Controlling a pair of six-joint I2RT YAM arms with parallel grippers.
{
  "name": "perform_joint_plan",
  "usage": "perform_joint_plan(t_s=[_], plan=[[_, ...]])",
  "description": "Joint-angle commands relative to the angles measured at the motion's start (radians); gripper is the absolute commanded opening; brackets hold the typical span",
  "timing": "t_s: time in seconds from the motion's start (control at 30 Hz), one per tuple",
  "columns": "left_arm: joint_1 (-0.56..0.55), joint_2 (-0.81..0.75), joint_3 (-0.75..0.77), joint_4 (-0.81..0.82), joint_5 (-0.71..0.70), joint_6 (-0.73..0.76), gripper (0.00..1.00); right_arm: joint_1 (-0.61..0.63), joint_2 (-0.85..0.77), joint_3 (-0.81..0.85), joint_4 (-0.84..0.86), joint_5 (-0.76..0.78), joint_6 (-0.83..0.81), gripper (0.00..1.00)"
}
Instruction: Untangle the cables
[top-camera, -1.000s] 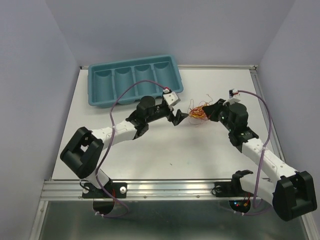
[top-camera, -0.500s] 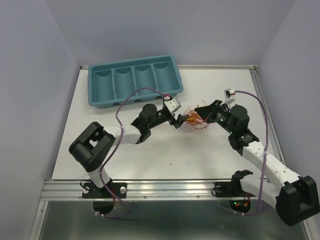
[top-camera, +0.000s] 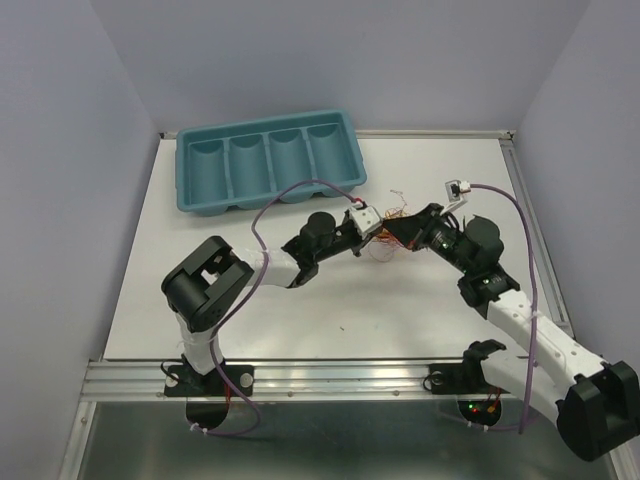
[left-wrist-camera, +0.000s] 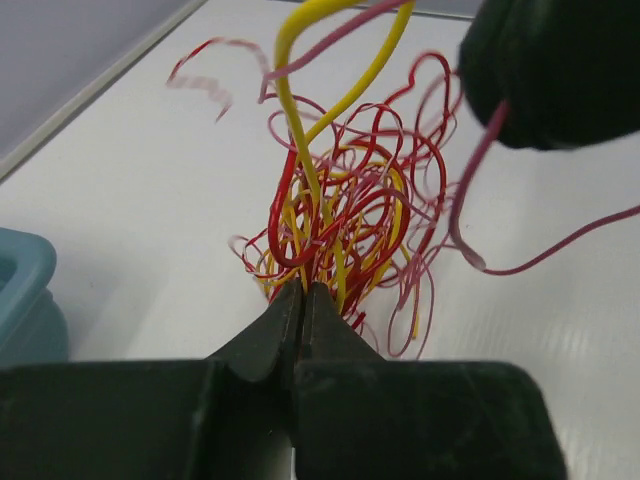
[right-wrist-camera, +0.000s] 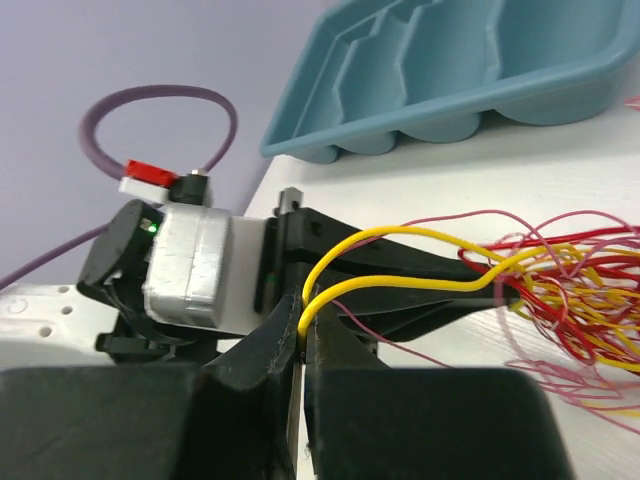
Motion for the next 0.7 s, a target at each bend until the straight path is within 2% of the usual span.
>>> perform_joint_plan(t_s=[0.0,0.03,0.1,0.13,0.17,0.3,0.37,0.43,0.57,0.67], plan=[[-0.025,-0.003,0.046,0.006,-0.154,0.027,0.00,0.013,-0.091,-0.024,0.156,-0.044,0.031,0.00],[-0.025,-0.002,0.058,-0.005,-0.248,0.029,0.00,0.011,-0.121,-0.022,0.144,-0.030,0.009,0.00],[-0.020,0.009,0.073,-0.029,-0.307,0.041,0.00,0.013,-0.233,-0.001,0.089,0.031,-0.034,0.01],[-0.017,0.012,0.086,-0.051,-0.324,0.037,0.00,0.011,-0.276,0.014,0.002,0.066,-0.088,0.01],[-0.013,0.017,0.090,-0.060,-0.355,0.029,0.00,0.011,-0.322,0.051,-0.046,0.162,-0.118,0.01],[0.009,0.052,0.122,-0.112,-0.343,-0.003,0.00,0.011,-0.616,0.084,-0.148,0.480,-0.247,0.00],[0.015,0.069,0.153,-0.135,-0.309,-0.011,0.00,0.011,-0.692,0.088,-0.177,0.608,-0.299,0.01],[0.023,0.087,0.173,-0.158,-0.298,-0.016,0.00,0.011,-0.776,0.093,-0.191,0.827,-0.325,0.00],[0.035,0.075,0.173,-0.166,-0.318,-0.022,0.00,0.011,-0.839,0.099,-0.217,0.955,-0.357,0.01],[0.047,0.024,0.155,-0.166,-0.317,-0.026,0.00,0.013,-0.798,0.093,-0.244,0.952,-0.361,0.01]])
